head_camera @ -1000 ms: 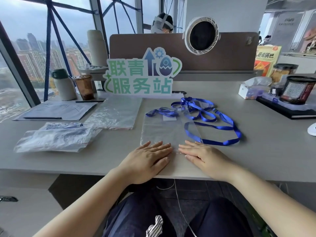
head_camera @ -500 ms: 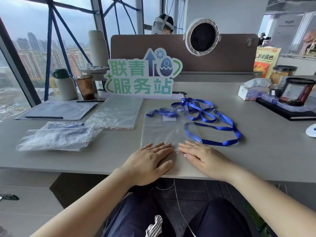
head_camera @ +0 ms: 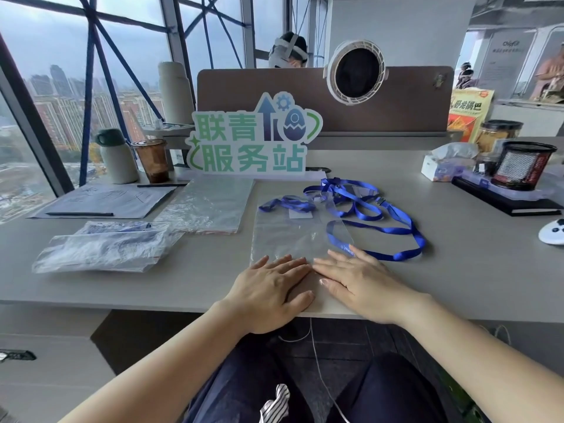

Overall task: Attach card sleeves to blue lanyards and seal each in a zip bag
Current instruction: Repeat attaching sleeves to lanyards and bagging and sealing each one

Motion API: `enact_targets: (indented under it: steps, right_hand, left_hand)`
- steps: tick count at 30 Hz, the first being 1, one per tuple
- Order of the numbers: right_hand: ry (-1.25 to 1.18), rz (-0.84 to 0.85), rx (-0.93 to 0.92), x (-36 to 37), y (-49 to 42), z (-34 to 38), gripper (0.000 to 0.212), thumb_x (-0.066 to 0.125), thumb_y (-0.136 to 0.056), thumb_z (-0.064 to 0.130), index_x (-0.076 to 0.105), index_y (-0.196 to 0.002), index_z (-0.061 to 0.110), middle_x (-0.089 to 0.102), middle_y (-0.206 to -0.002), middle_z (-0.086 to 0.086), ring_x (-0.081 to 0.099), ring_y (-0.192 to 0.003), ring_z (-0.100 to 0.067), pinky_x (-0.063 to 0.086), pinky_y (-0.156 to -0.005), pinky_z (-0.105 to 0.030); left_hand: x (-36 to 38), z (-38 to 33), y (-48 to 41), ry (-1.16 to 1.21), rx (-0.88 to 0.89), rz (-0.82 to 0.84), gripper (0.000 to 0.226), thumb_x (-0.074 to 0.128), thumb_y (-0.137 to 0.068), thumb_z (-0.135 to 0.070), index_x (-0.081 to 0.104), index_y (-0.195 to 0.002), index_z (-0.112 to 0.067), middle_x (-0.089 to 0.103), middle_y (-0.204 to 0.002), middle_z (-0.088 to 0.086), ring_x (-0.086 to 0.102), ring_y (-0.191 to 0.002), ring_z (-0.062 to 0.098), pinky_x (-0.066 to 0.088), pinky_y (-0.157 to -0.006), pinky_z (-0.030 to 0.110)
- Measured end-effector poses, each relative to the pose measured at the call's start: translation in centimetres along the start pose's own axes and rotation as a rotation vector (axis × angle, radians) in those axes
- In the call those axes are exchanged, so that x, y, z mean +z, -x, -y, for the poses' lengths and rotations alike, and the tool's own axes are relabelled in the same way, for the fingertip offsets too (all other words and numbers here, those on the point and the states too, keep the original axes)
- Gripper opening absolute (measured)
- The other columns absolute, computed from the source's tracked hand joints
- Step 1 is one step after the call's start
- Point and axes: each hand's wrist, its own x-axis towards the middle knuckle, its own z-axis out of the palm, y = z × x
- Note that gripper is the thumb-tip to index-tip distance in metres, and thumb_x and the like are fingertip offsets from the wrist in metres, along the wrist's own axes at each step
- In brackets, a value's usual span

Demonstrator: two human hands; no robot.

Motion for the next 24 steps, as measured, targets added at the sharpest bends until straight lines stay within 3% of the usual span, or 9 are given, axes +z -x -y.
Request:
enact_targets:
  steps: [2,5,10,17,24]
  right_hand:
    - [-0.061,0.021,0.010,0.1,0.2,-0.2,0.071,0.002,-0.083,0.064,0.025,-0.145,0.038,0.019,-0.151,0.024,0.008,-0.142,0.003,0.001,-0.120,-0.033]
    - [-0.227,0.060,0.035,0.4,0.6,-1.0,0.046,0.022,-0.098,0.046,0.024,-0.144,0.042,0.016,-0.152,0.025,0.001,-0.140,0.009,-0.001,-0.120,-0.030]
    - [-0.189,0.064,0.070,0.5,1.2,-1.6,0.045,0.024,-0.099,0.044,0.022,-0.144,0.043,0.011,-0.153,0.025,-0.003,-0.138,0.011,-0.010,-0.114,-0.020]
    - [-0.157,0.063,0.141,0.0,2.4,-1.8,0.046,0.020,-0.099,0.045,0.021,-0.145,0.041,0.011,-0.151,0.028,-0.002,-0.138,0.012,-0.008,-0.118,-0.030]
    - [-0.147,0.042,0.236,-0.5,4.1,-3.2,0.045,0.020,-0.100,0.044,0.025,-0.144,0.041,0.017,-0.151,0.028,0.003,-0.141,0.006,-0.007,-0.119,-0.033]
  left_hand:
    - [0.0,0.0,0.1,0.022,-0.005,0.008,0.060,0.023,-0.094,-0.060,0.017,-0.149,-0.037,0.012,-0.156,-0.020,0.004,-0.144,0.001,0.004,-0.119,0.036]
    - [-0.1,0.4,0.2,0.049,0.009,0.065,0.056,0.020,-0.096,-0.058,0.013,-0.149,-0.039,0.003,-0.156,-0.021,-0.004,-0.143,-0.001,-0.001,-0.119,0.035]
    - [-0.4,1.0,0.5,0.063,-0.010,0.097,0.062,0.019,-0.093,-0.061,0.012,-0.149,-0.036,0.000,-0.156,-0.019,-0.007,-0.143,0.000,-0.003,-0.119,0.030]
    - [-0.5,1.5,2.1,0.058,-0.083,0.038,0.085,0.003,-0.075,-0.074,0.014,-0.150,-0.034,0.003,-0.155,-0.020,-0.005,-0.141,-0.005,-0.003,-0.119,0.030]
    - [-0.6,2.4,2.8,0.048,-0.131,-0.019,0.085,0.002,-0.075,-0.074,0.021,-0.148,-0.035,0.010,-0.154,-0.022,0.001,-0.139,-0.010,-0.010,-0.117,0.032]
